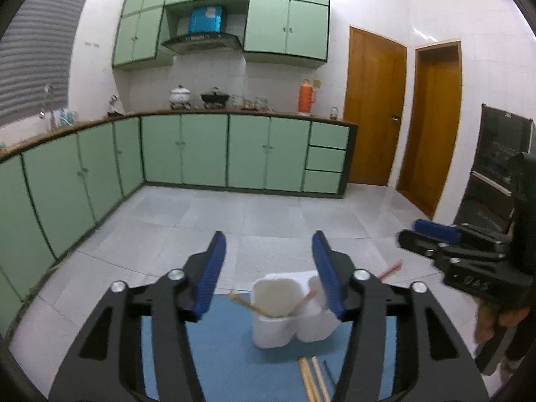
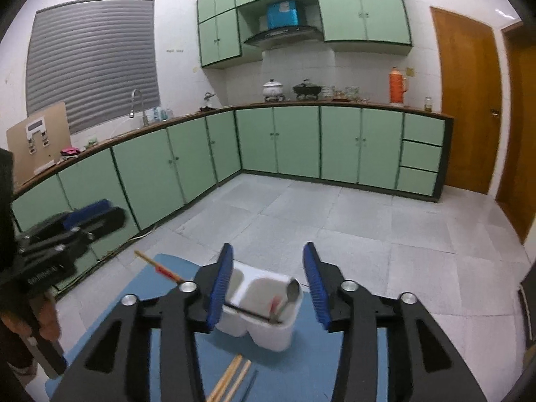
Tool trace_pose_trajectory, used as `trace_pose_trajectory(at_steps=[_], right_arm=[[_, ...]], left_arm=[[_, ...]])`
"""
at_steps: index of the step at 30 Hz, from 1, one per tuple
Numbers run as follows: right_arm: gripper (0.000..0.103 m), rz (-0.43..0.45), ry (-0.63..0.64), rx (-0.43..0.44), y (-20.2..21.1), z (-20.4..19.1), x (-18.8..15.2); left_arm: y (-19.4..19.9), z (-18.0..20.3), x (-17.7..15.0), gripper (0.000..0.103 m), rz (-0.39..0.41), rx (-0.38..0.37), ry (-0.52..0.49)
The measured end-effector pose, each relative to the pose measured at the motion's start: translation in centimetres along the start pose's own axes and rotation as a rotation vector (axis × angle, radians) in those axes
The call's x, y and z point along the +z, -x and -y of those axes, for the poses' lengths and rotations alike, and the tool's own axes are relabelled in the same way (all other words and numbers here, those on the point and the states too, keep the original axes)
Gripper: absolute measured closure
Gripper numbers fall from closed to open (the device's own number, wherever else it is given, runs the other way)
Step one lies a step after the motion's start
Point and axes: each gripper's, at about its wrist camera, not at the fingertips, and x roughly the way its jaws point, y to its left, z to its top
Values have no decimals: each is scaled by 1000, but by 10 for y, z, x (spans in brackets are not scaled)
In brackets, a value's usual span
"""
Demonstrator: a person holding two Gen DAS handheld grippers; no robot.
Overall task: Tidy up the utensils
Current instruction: 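Open both tools to release the chopsticks in the holder, then move back to the mat and grasp the black chopstick with the right tool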
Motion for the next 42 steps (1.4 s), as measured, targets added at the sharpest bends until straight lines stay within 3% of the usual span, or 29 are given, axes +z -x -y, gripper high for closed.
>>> trace_pose_trajectory(at_steps=[3,6,14,20,29,36,42], right_arm=[[46,4,-8,-24,20,1,-25],[44,-16,-23,-39,35,-1,-58],[45,-159,-131,-40,49,-19,-165],[56,-262,-117,-25,47,-45,-216],[77,-348,-121,38,42,-58,-242],[84,-386,-144,88,37,-60,-250],[84,-411,-143,95,29,-64,-255]], left_arm=[[22,-2,-20,38,16,16,1],[37,0,-48,34,-6,36,-30],[35,3,-135,34,-213,7,-3],[34,22,-191,35,-364,-28,-23],[35,33,-230,43,-464,-70,-46],[36,35,-240,45,-492,-84,-42],[36,34,-242,45,-496,-70,-42]])
